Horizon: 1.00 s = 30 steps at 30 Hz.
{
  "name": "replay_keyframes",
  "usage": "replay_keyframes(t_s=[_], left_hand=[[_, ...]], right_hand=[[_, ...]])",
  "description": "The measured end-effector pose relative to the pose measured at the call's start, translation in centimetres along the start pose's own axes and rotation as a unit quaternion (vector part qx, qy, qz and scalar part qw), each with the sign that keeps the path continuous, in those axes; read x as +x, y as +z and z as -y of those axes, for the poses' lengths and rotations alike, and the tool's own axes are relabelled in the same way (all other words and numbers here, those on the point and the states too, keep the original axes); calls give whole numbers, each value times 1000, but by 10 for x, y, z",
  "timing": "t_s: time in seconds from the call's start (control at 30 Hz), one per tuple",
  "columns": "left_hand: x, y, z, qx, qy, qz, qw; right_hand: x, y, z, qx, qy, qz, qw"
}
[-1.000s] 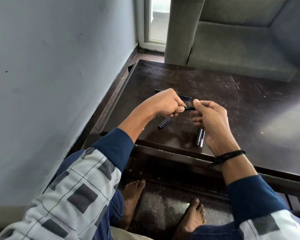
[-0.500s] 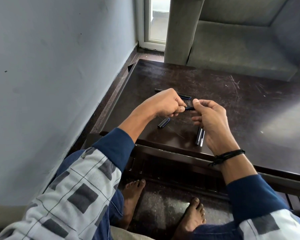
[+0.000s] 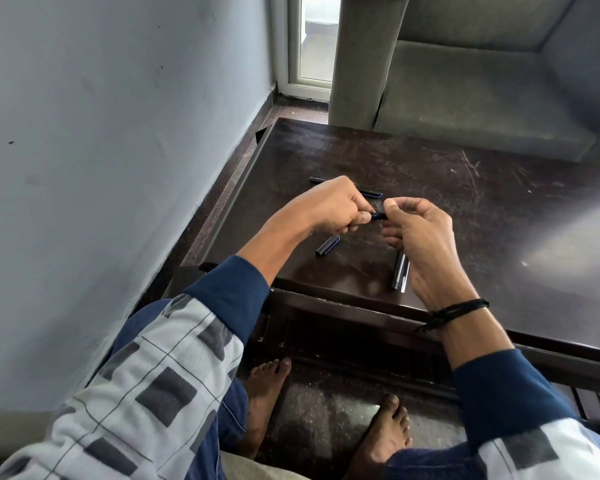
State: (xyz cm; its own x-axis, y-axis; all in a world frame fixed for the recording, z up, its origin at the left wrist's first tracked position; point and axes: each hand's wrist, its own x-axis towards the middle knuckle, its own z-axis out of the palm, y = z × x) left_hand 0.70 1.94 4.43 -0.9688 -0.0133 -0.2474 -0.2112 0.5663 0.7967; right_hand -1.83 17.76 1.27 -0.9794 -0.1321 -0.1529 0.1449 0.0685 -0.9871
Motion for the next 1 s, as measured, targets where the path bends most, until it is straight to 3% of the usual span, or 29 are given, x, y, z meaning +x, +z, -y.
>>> replay_keyframes(t_s=[0.2, 0.37, 0.6, 0.83, 1.0], left_hand=[[0, 1, 1, 14, 8, 3, 1000], [1, 0, 2, 13, 10, -6, 1000], [0, 3, 1, 37, 20, 1, 999], [1, 2, 2, 35, 22, -3, 999], [-1, 3, 0, 43, 18, 5, 999]], right_hand=[[-1, -1, 1, -18, -28, -3, 999], [1, 1, 1, 25, 3, -5, 1000], [0, -1, 0, -27, -19, 1, 999], [1, 0, 1, 8, -4, -2, 1000], [1, -1, -1, -45, -10, -19, 999]])
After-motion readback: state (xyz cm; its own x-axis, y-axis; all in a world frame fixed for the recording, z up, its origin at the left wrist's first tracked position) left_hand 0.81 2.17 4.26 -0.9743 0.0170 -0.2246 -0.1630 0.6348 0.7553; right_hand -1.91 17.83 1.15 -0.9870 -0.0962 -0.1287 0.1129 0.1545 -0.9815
